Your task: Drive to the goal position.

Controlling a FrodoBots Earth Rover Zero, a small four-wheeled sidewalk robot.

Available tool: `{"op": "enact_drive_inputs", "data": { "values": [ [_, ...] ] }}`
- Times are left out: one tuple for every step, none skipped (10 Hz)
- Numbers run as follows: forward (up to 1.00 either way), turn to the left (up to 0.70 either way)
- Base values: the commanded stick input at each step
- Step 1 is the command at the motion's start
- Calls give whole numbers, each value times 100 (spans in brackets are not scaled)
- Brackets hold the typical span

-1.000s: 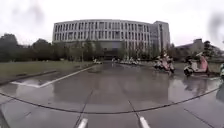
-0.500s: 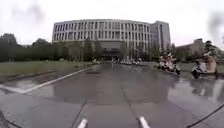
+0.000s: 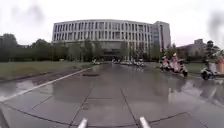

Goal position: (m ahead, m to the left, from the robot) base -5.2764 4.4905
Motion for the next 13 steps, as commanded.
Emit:
{"op": "enact_drive_inputs", "data": {
  "values": [
    [100, 3],
    [100, 3],
    [100, 3],
    [100, 3],
    [100, 3],
    [100, 3],
    [100, 3],
    [100, 3],
    [100, 3],
    [100, 3],
    [100, 3],
    [100, 3],
    [100, 3]
  ]
}}
